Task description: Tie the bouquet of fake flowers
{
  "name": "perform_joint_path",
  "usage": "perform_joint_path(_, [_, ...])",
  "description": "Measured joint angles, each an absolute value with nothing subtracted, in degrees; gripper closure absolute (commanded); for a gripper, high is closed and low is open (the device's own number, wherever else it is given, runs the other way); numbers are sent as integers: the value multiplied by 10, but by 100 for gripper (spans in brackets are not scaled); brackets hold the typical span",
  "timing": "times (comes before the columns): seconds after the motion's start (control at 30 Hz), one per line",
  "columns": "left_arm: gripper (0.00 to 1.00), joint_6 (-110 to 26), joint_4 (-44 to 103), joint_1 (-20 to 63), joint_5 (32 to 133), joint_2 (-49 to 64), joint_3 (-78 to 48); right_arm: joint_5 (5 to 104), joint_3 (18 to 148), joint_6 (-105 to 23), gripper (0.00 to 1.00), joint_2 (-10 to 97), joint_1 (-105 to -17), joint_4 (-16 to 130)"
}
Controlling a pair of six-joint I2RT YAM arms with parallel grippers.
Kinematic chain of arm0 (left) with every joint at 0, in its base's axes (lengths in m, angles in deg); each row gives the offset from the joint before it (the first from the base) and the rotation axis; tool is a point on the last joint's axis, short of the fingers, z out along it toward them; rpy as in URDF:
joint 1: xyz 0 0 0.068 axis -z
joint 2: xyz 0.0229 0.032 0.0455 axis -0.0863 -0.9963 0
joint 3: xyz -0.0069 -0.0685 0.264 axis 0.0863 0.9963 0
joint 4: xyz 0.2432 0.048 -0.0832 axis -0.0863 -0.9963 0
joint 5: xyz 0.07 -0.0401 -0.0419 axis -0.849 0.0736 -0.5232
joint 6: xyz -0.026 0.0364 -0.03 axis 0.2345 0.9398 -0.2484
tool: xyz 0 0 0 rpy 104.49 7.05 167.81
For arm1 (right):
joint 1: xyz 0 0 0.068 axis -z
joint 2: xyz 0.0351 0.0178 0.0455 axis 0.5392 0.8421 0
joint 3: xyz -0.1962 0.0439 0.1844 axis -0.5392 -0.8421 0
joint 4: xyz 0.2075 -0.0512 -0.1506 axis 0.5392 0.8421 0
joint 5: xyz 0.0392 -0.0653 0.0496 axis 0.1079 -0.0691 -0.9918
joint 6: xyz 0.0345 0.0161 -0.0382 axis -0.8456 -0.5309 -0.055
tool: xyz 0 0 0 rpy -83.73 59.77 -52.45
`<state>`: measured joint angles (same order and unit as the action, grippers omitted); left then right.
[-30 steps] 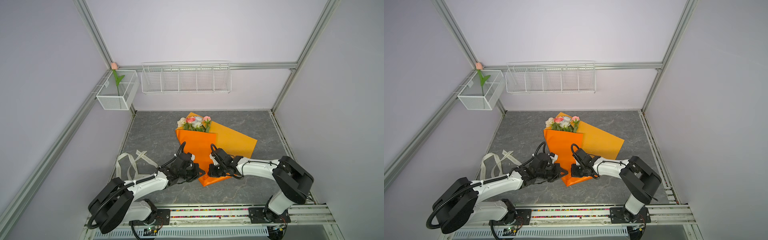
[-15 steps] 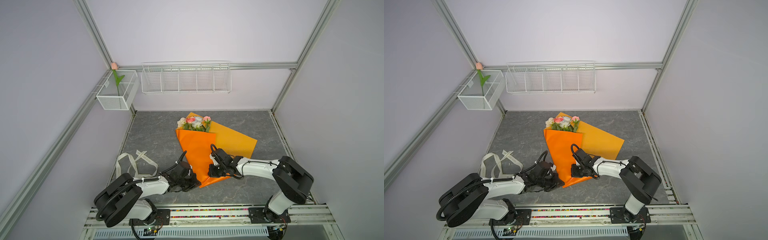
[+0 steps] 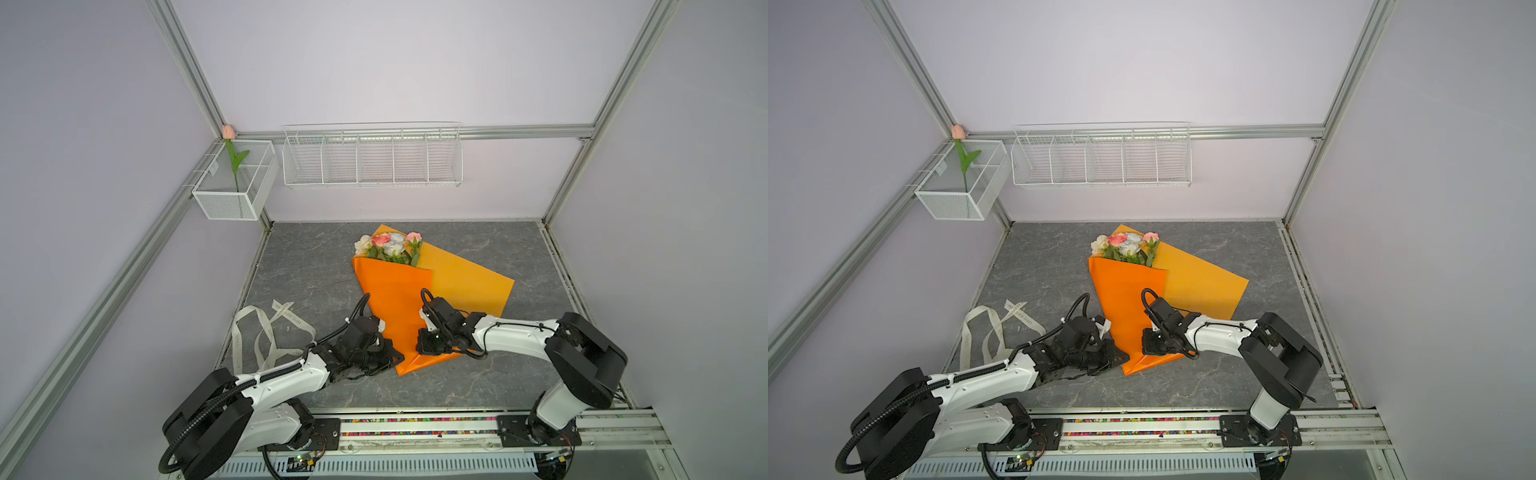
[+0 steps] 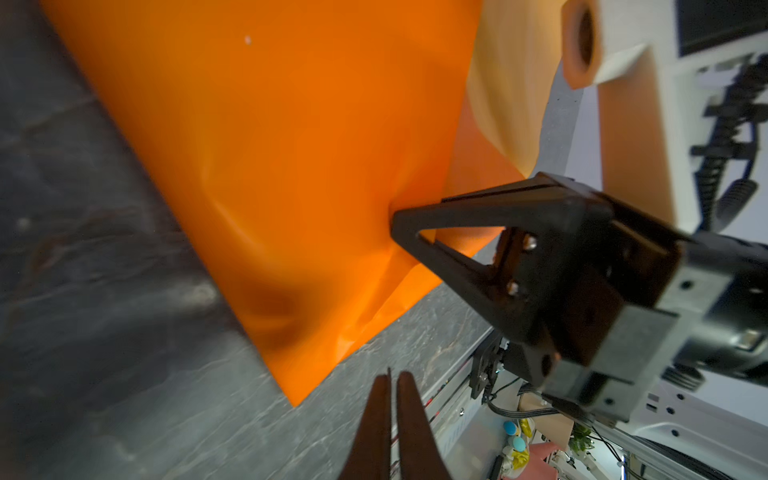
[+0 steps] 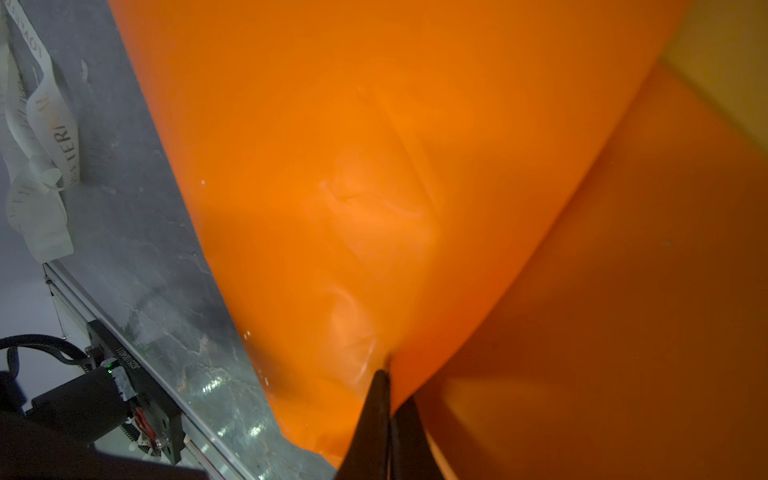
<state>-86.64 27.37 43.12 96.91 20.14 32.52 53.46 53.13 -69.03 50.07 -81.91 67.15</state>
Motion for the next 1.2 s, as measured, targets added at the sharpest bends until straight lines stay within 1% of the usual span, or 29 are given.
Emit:
perform_joint_path(0.2, [94,-866,286,434,972,135,340,539,531,-690,93,501,-820,673])
perform_joint_path(0.4, [95,-878,330,434,979,127,377,539,532,-690,93,501,-820,674])
perform_joint_path(0.47, [92,-880,344,434,981,129,384,539,532,-690,93,501,-821,674])
perform_joint_path(0.53, [89,-882,332,434,978,144,384,539,532,-690,93,501,-821,674])
perform_joint_path(0.63, [82,-875,261,434,955,206,371,539,534,-690,93,501,-822,674])
perform_joint_path(0.73, [79,-861,202,425,918,263,318,539,535,-689,92,501,-822,674])
perform_joint_path(0.8, [79,-856,203,392,909,272,283,539,535,-688,91,501,-822,674])
perform_joint_path(0.87, [79,-851,217,351,916,247,259,539,535,-688,89,501,-822,674])
perform_joint_path(0.97, [79,-840,228,317,944,161,216,540,535,-688,80,498,-822,677])
perform_joint_path(1.1, [80,-833,259,319,1000,45,169,546,539,-684,76,480,-822,690])
perform_joint_path(1.17, [80,-833,275,326,1016,15,161,550,544,-684,73,469,-822,700])
perform_joint_path(1.2, [80,-833,278,332,1019,8,159,554,548,-683,70,463,-821,706])
